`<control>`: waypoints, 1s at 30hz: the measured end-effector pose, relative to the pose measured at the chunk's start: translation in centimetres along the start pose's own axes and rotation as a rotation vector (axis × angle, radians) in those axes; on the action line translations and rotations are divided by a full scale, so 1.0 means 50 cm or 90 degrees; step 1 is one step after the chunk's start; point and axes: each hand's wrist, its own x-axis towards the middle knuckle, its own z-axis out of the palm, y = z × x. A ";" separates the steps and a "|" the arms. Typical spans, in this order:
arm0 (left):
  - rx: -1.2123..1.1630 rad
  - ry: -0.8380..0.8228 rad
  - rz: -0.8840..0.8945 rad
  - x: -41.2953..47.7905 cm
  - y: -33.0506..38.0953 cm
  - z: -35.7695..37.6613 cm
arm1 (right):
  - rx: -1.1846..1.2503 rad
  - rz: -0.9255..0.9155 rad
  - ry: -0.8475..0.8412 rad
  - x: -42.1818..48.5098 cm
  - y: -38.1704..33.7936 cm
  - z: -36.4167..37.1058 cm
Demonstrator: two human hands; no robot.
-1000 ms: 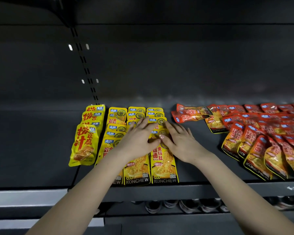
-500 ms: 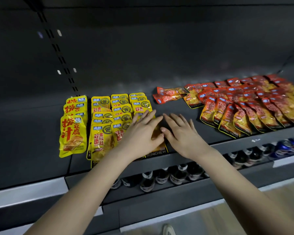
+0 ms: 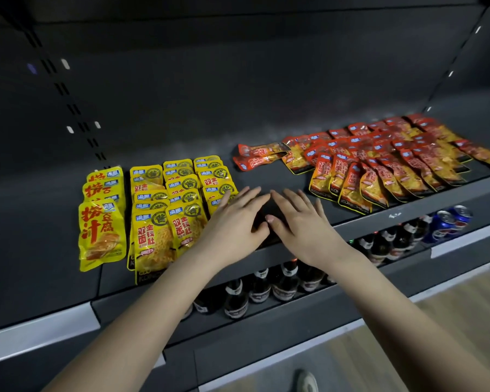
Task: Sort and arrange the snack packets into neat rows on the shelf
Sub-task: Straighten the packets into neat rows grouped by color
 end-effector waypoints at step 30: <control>-0.017 -0.063 0.157 0.454 0.360 0.113 | -0.073 0.174 0.078 0.035 0.472 -0.241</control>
